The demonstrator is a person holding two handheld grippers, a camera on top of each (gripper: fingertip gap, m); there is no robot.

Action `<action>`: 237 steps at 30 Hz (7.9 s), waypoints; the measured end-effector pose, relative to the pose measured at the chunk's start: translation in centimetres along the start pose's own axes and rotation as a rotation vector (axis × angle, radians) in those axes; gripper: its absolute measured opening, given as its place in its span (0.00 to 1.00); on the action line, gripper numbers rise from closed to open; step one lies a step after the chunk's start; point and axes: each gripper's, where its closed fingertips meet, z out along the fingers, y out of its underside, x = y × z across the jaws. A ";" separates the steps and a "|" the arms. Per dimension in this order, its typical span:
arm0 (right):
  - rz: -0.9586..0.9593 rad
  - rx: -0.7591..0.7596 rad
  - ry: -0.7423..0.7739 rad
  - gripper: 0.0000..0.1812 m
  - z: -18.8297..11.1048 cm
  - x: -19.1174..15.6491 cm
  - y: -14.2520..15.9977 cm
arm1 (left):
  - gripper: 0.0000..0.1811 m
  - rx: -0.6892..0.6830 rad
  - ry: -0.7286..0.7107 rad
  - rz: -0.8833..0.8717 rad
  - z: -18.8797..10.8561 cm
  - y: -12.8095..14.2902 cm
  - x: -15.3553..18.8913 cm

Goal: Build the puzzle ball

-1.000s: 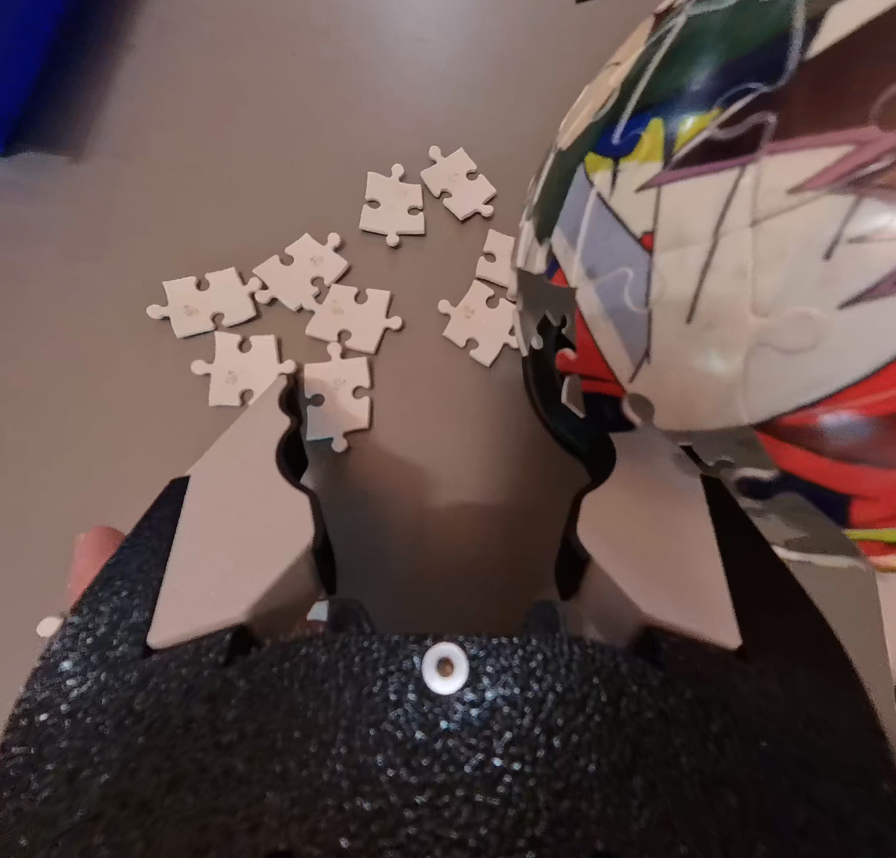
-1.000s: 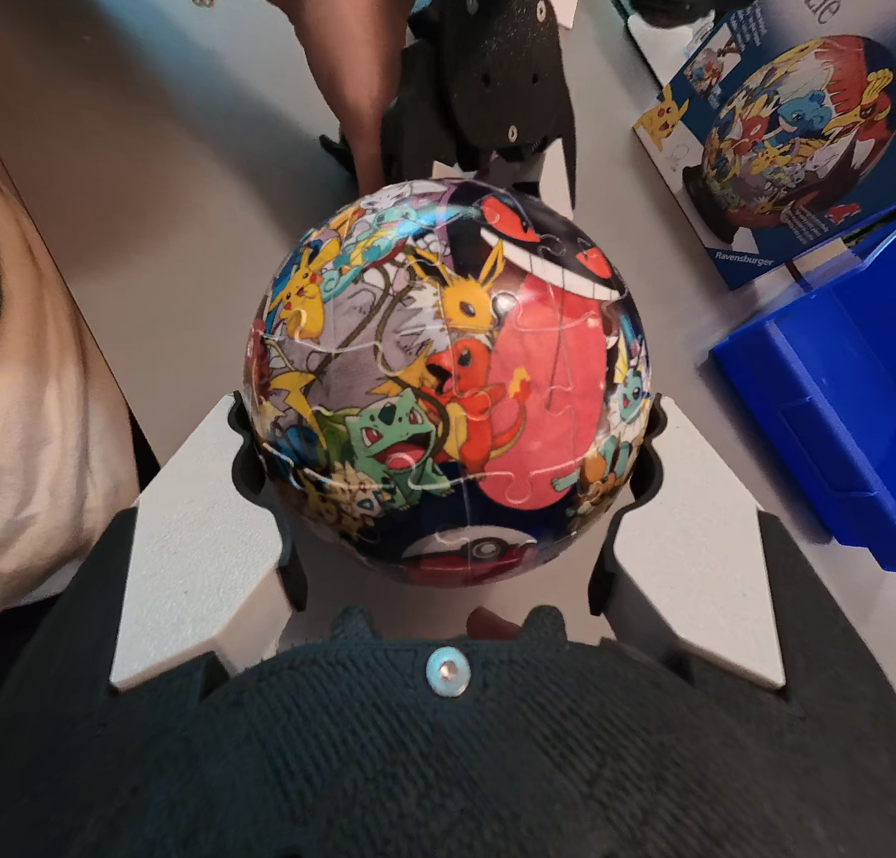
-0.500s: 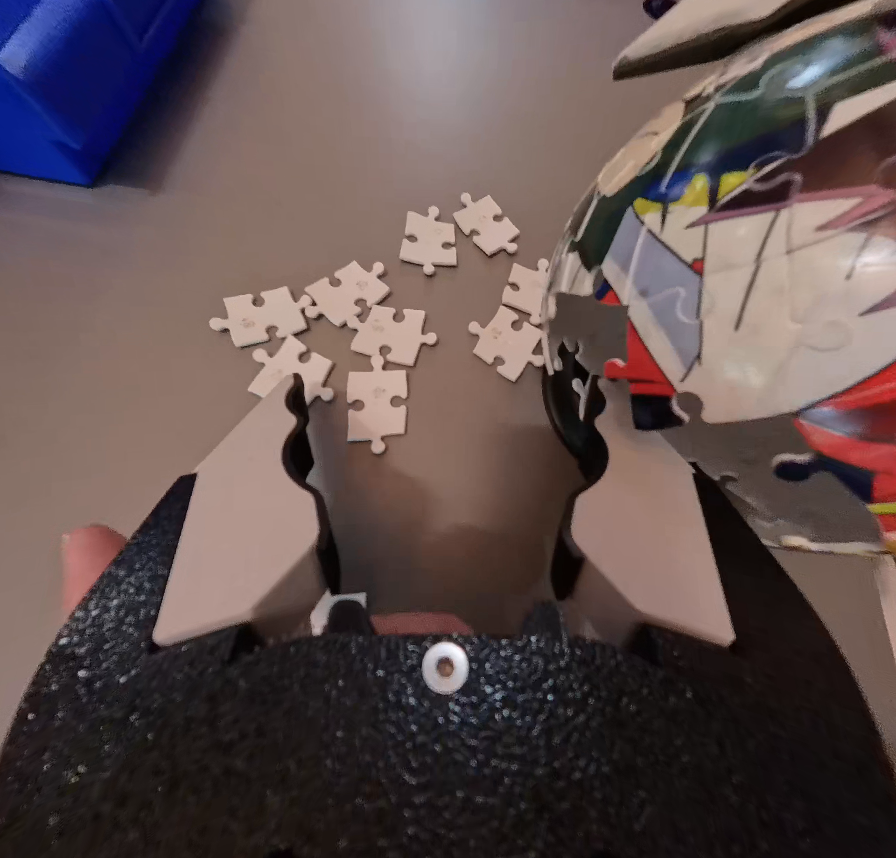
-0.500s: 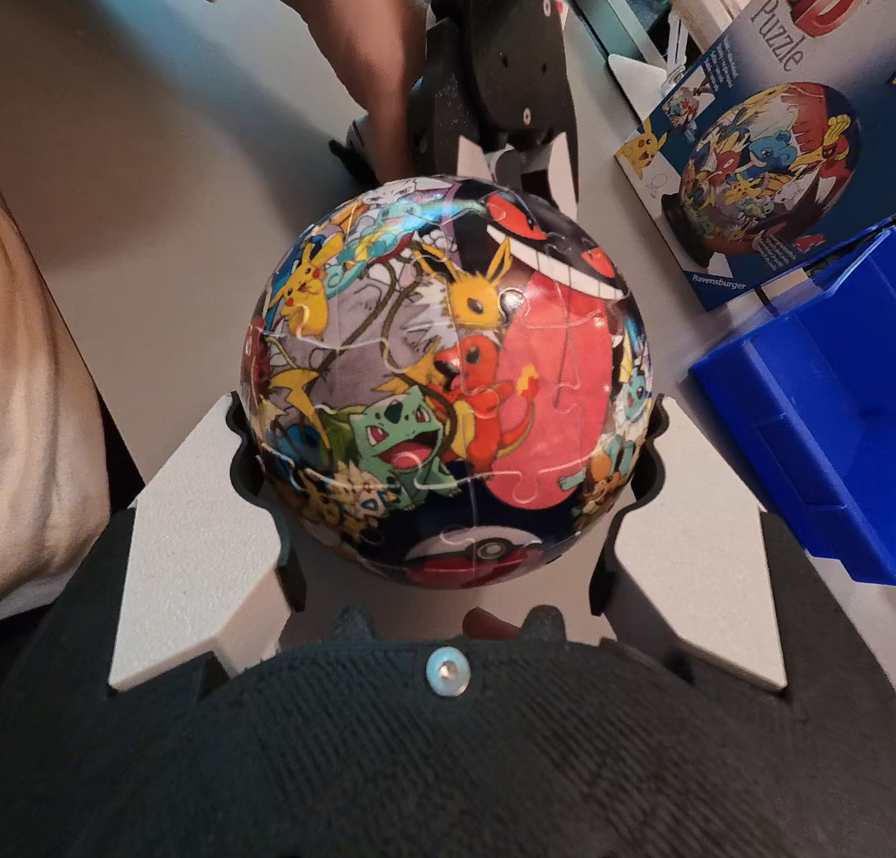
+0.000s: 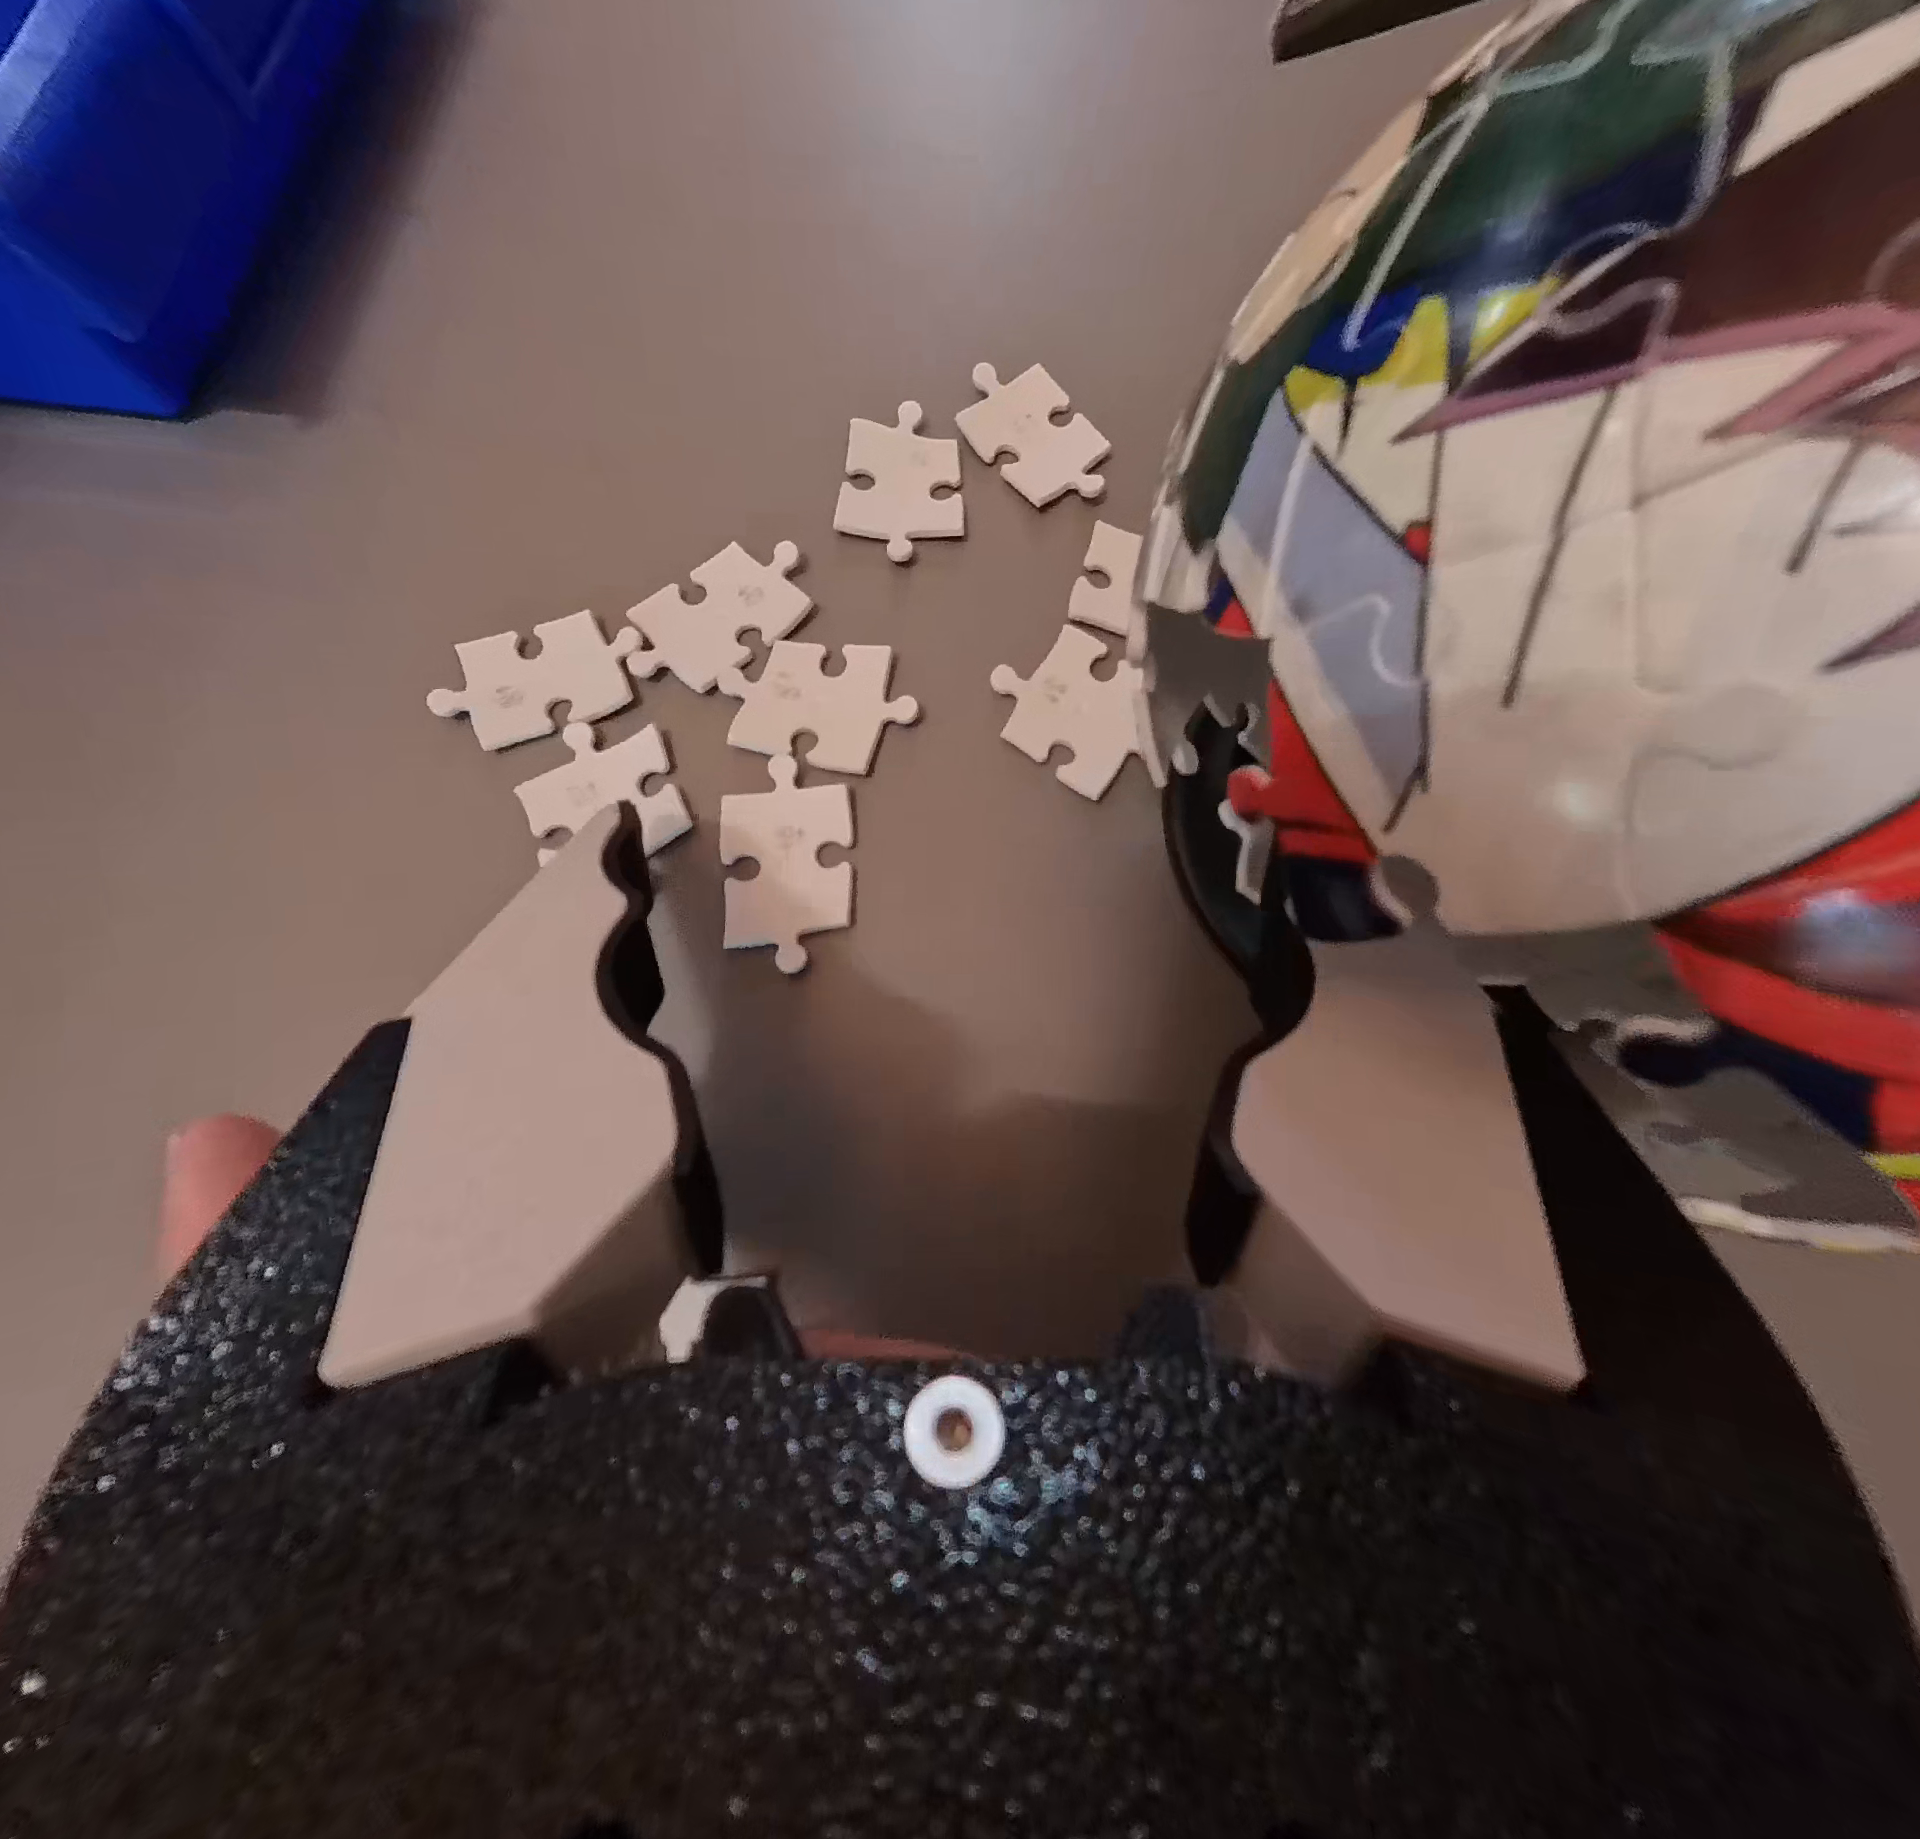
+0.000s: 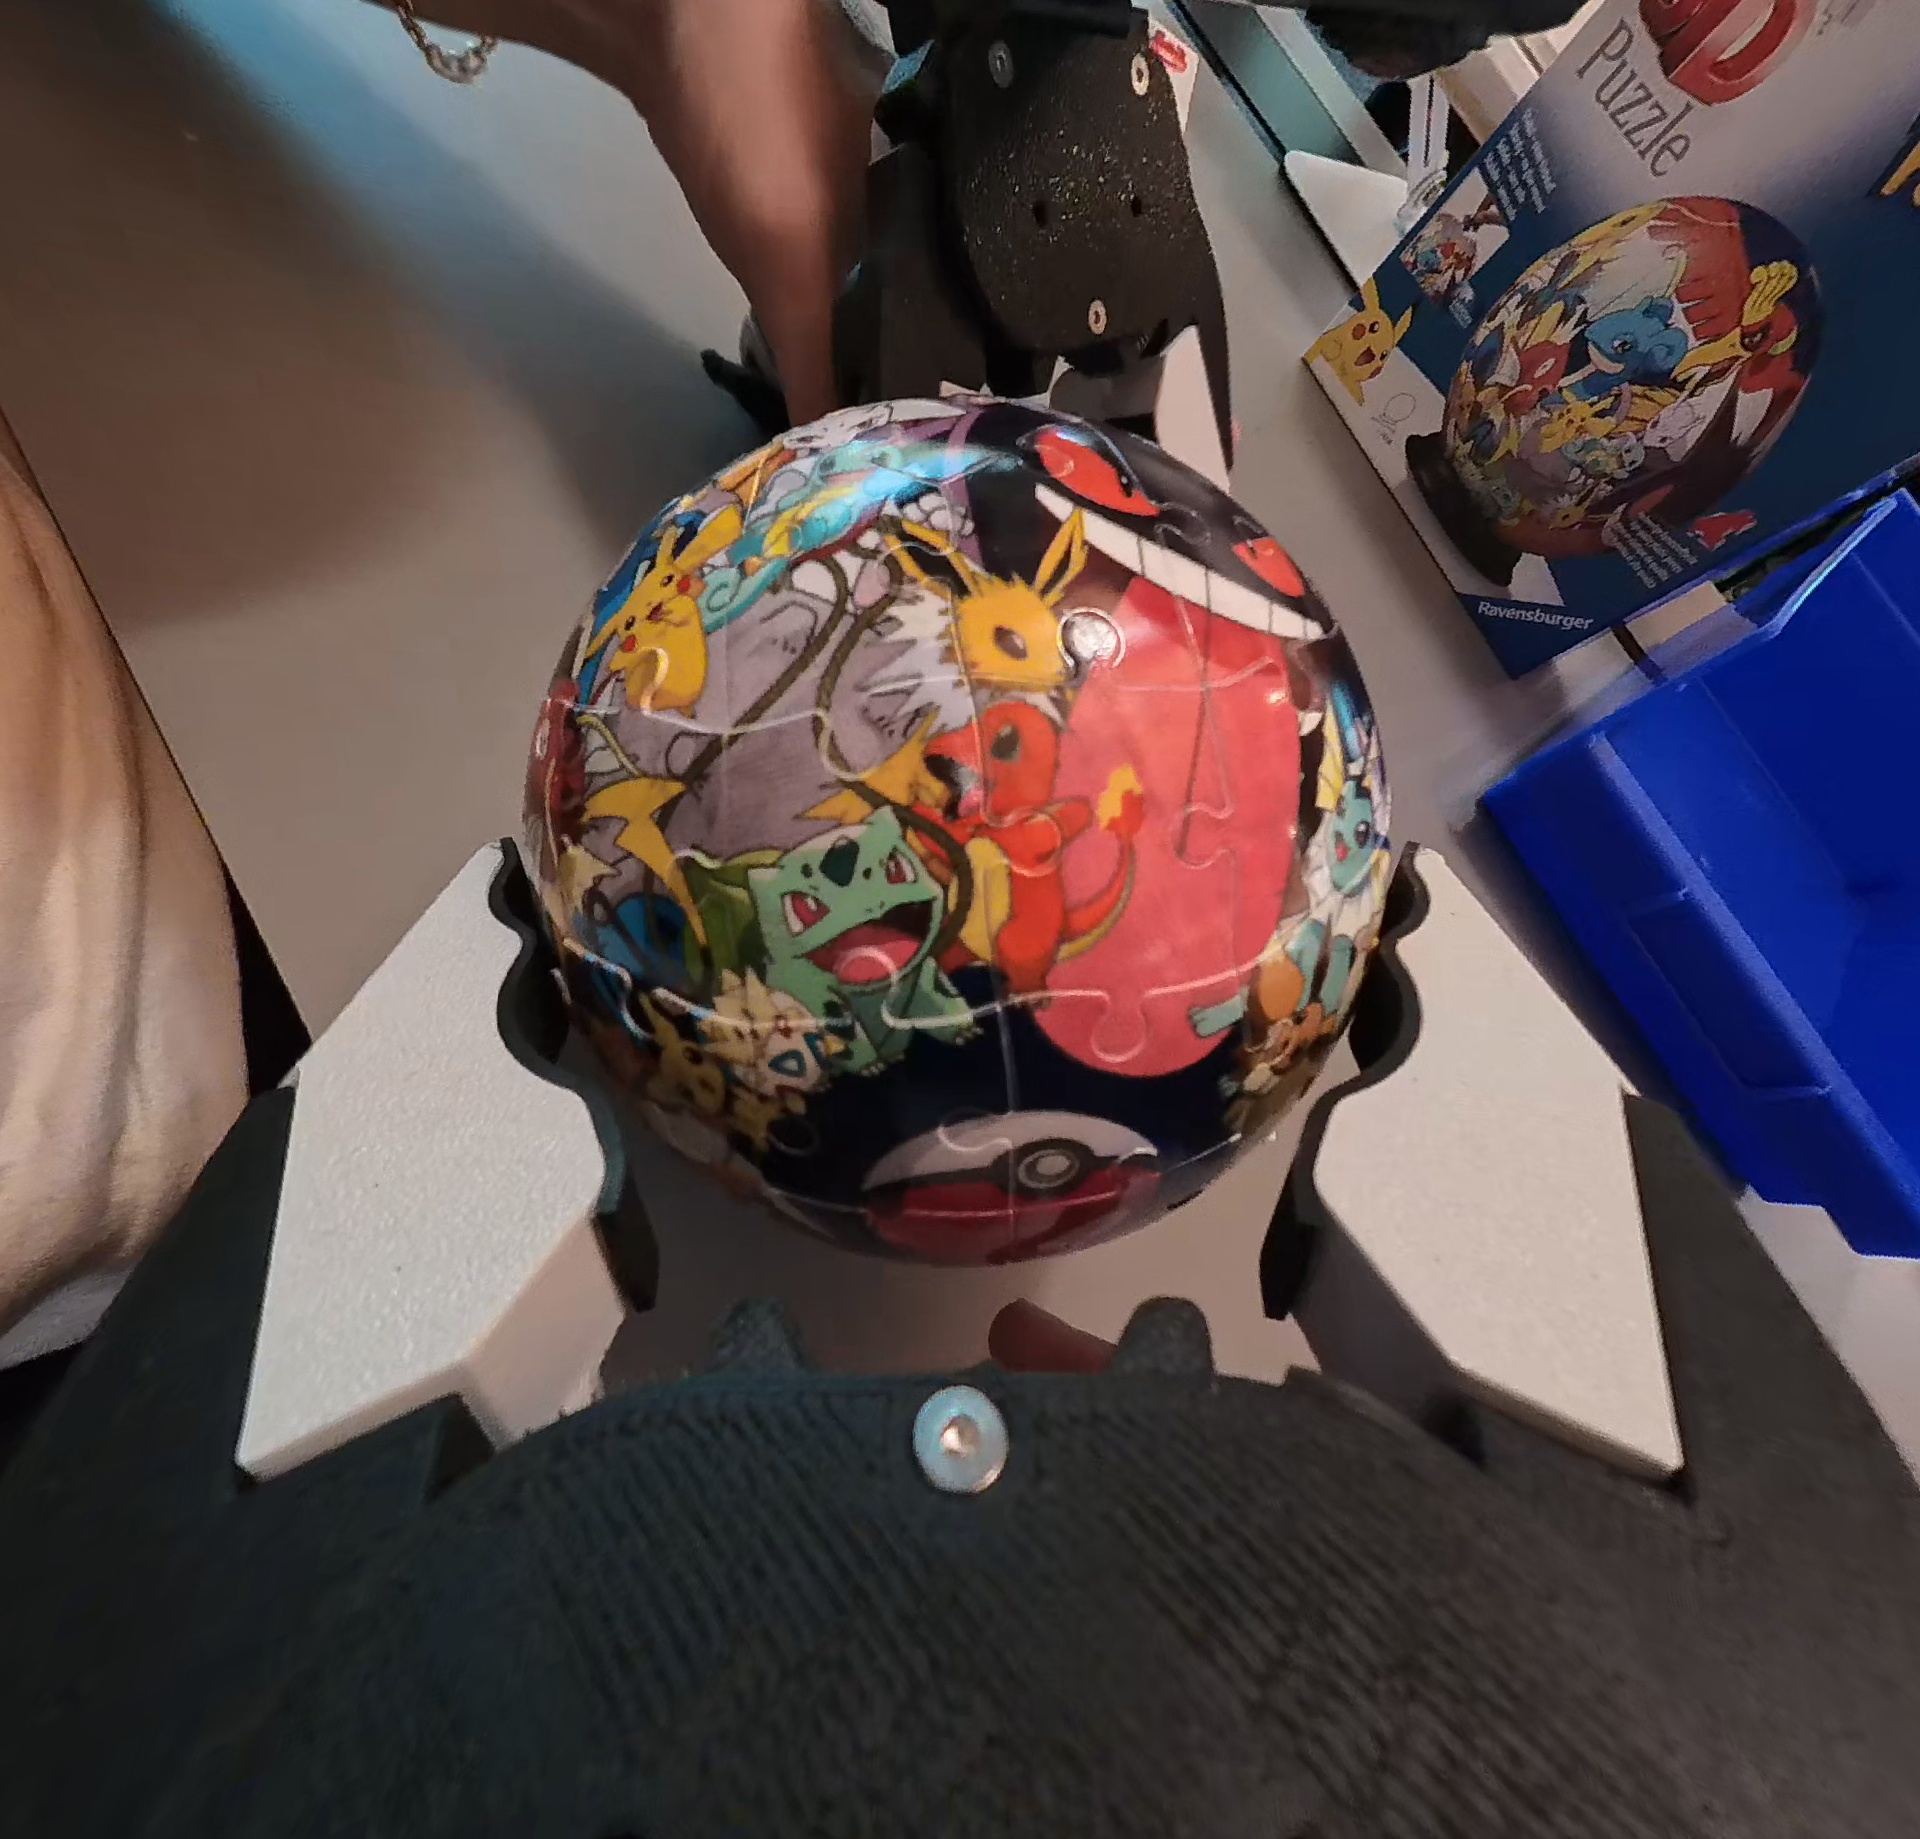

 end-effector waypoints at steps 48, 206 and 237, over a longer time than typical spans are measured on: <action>0.009 0.027 -0.001 0.82 0.3 -0.3 -0.5 | 0.58 0.002 0.117 -0.032 -1.8 0.8 0.7; 0.161 0.112 0.032 0.79 0.8 -1.7 -1.7 | 0.71 0.375 0.324 0.304 -8.3 -1.7 8.5; 0.426 0.207 -0.140 0.78 -1.3 -2.9 -1.5 | 0.71 0.387 0.267 0.072 -7.5 -2.7 10.7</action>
